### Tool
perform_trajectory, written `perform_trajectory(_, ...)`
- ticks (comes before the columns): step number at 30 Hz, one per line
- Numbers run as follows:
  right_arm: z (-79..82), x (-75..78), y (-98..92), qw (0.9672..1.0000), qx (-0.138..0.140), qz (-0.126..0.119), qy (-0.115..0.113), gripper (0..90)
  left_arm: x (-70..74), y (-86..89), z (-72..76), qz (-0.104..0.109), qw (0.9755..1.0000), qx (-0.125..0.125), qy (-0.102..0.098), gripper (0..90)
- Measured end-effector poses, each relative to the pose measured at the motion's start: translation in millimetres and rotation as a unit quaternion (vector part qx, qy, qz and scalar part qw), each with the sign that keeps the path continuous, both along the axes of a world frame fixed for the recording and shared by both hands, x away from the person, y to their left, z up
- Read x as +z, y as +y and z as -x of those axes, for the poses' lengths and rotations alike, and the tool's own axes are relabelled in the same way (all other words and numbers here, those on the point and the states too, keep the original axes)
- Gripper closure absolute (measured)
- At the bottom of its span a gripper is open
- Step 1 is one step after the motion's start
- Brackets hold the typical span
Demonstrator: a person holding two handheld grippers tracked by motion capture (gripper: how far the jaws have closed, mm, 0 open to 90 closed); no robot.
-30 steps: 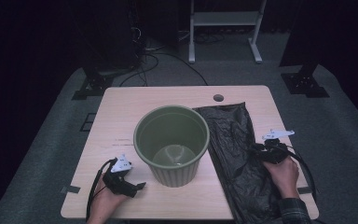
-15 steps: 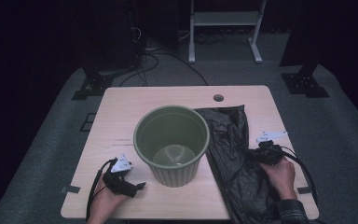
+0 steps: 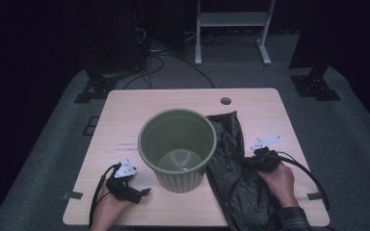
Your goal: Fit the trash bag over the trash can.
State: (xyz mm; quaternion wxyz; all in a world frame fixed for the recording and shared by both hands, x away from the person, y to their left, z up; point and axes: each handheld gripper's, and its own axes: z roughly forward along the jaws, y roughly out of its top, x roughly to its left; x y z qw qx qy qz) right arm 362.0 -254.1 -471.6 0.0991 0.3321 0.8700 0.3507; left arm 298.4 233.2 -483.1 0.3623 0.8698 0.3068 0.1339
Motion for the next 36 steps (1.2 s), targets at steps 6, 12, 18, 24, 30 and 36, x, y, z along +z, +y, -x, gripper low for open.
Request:
perform_trajectory(6,-0.8,0.8,18.0,0.9998,0.020,0.006,-0.002,88.5,0.0,0.0,0.0,0.000,1.0000,0.000,0.000,0.0)
perform_trajectory(12,-2.1,0.5,34.2,0.9994,0.035,0.004,-0.002,88.3,0.0,-0.1,0.1,0.000,1.0000,0.000,0.000,0.0)
perform_trajectory(18,-3.5,0.5,49.0,0.9990,0.044,0.004,-0.004,87.6,0.0,-0.2,0.1,0.000,1.0000,0.001,0.000,0.0)
perform_trajectory(24,-7.1,1.1,62.2,0.9987,0.052,-0.001,0.001,79.1,0.0,-0.3,0.2,0.000,1.0000,0.001,0.000,0.0)
perform_trajectory(30,-12.6,4.9,60.6,0.9968,0.040,-0.062,0.031,51.9,0.0,-0.4,0.3,0.000,1.0000,0.001,0.000,0.0)
perform_trajectory(36,-13.1,7.5,62.9,0.9931,0.041,-0.104,0.037,32.2,0.0,-0.4,0.3,0.000,1.0000,0.001,0.000,0.0)
